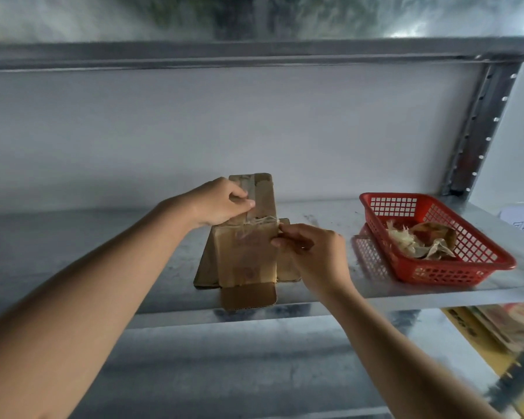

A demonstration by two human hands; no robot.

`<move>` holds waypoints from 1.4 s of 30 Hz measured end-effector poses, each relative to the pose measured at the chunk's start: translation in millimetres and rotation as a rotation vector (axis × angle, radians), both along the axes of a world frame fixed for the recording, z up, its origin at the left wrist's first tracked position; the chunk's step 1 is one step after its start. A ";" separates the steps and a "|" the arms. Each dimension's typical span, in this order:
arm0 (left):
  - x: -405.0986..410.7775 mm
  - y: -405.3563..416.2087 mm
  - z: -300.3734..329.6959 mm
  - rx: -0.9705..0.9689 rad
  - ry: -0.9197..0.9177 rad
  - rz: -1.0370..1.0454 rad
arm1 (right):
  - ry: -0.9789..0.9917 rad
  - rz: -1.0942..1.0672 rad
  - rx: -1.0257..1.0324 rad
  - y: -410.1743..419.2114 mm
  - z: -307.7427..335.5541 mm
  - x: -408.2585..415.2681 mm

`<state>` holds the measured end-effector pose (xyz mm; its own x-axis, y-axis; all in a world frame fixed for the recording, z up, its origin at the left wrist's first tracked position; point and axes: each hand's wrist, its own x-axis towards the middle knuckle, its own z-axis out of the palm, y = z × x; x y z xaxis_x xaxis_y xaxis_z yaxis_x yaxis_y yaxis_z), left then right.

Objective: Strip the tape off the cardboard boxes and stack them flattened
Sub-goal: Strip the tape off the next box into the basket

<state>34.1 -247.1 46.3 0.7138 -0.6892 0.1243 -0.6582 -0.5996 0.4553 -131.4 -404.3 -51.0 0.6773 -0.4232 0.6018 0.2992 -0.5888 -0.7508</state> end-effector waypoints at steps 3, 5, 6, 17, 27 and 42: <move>2.8 -0.5 1.6 -0.017 0.040 -0.015 | -0.007 0.009 0.103 3.7 -2.6 -2.1; 4.0 -1.7 2.8 -0.001 0.038 -0.016 | 0.004 0.061 0.187 4.2 0.0 -2.6; 4.2 -1.7 3.0 0.002 0.033 -0.015 | 0.016 0.098 0.258 4.6 2.7 -1.9; 11.2 -1.7 1.4 0.042 0.016 -0.025 | 0.074 0.122 0.313 2.5 14.3 1.3; 13.4 1.0 0.5 0.063 -0.026 -0.056 | 0.242 0.108 -0.207 -3.9 40.2 -1.3; 9.5 -1.0 12.8 0.096 -0.020 -0.120 | 0.161 0.222 -0.328 25.7 72.3 -15.8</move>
<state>43.6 -248.1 59.1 0.6235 -0.7789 0.0667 -0.7362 -0.5562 0.3856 -147.2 -378.6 21.3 0.8266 -0.0603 0.5596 0.3399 -0.7390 -0.5817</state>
